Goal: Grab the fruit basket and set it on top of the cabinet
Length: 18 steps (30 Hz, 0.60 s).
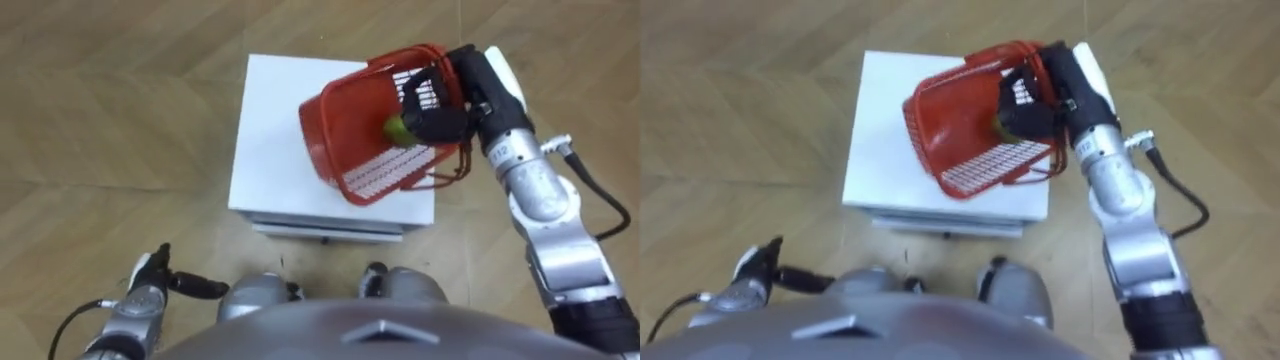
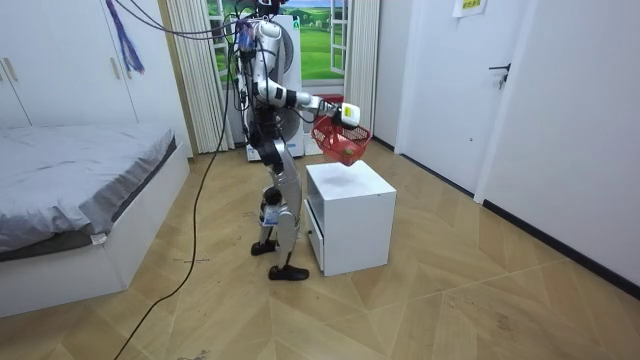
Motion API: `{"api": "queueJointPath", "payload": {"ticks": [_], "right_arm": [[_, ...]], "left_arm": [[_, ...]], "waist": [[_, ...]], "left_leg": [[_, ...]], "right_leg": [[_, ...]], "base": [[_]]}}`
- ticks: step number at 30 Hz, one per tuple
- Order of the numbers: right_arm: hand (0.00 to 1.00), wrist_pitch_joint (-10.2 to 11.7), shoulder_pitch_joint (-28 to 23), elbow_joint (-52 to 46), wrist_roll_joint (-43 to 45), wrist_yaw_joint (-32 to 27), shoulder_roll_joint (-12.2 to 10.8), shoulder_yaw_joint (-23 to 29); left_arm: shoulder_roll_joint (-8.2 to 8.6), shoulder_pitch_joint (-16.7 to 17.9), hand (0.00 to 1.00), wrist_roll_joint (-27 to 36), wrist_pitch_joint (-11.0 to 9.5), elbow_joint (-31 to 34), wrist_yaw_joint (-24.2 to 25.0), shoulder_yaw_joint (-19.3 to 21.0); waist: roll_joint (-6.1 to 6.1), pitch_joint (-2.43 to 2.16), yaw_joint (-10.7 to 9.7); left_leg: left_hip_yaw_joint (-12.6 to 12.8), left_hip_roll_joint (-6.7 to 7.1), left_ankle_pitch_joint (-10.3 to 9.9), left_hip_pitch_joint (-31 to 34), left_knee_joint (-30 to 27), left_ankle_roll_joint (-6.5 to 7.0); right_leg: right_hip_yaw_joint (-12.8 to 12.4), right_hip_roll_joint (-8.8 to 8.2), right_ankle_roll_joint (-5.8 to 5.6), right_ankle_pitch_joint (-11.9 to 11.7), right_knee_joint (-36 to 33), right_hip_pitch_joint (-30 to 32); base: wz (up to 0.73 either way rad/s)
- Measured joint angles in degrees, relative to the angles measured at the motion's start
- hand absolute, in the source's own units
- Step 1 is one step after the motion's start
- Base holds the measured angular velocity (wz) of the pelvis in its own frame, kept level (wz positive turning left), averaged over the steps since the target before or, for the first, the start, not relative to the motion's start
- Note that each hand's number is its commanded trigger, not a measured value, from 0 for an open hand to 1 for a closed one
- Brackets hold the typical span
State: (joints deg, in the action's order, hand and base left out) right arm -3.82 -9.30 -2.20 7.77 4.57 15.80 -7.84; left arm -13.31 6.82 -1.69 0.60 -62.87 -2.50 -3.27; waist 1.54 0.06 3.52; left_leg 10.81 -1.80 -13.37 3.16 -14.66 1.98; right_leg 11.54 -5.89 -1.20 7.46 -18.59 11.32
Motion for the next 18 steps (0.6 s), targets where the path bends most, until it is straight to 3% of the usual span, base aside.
{"api": "queueJointPath", "payload": {"ticks": [5, 11, 14, 18], "right_arm": [[1.0, 0.0, 2.5, 5.3, 0.0, -0.1, 0.0, -0.2], [1.0, -0.1, 2.8, 12.5, -1.6, -0.7, -0.4, -2.9], [1.0, 0.0, 2.9, 15.0, -1.8, -0.7, -1.2, -4.7], [1.0, 0.3, 4.5, 20.9, -1.8, -1.8, -3.8, -4.8]], "left_arm": [[0.0, -0.5, 0.0, -0.1, 1.5, 0.2, 1.5, 0.0], [-0.69, -0.7, 0.0, -0.1, 2.0, -0.3, 3.3, -0.1], [-1.51, -0.4, 0.0, -0.2, 1.9, -1.9, 2.8, 0.0], [-1.03, 0.5, 0.0, -2.0, 2.2, -4.8, 1.3, -0.3]], "waist": [[0.81, 0.42, -0.1], [0.92, 0.39, 0.2], [1.25, 0.33, 0.6], [1.65, 0.29, 1.6]], "left_leg": [[0.2, -0.43, 0.2, 0.8, 1.2, -0.48], [-0.2, -0.43, 0.1, 3.2, 1.0, -0.52], [-0.4, -0.5, 0.1, 4.2, 1.0, -0.5], [-0.6, -0.54, 0.1, 6.1, 0.2, -0.51]], "right_leg": [[0.7, 0.93, 0.37, -0.3, 1.2, 1.0], [1.7, 0.96, 0.06, -1.5, 3.0, 1.9], [2.4, 0.91, 0.15, -1.6, 2.9, 2.7], [2.8, 0.91, 0.45, -1.8, 2.9, 4.1]], "base": [[0.0], [0.06], [0.06], [0.02]]}}
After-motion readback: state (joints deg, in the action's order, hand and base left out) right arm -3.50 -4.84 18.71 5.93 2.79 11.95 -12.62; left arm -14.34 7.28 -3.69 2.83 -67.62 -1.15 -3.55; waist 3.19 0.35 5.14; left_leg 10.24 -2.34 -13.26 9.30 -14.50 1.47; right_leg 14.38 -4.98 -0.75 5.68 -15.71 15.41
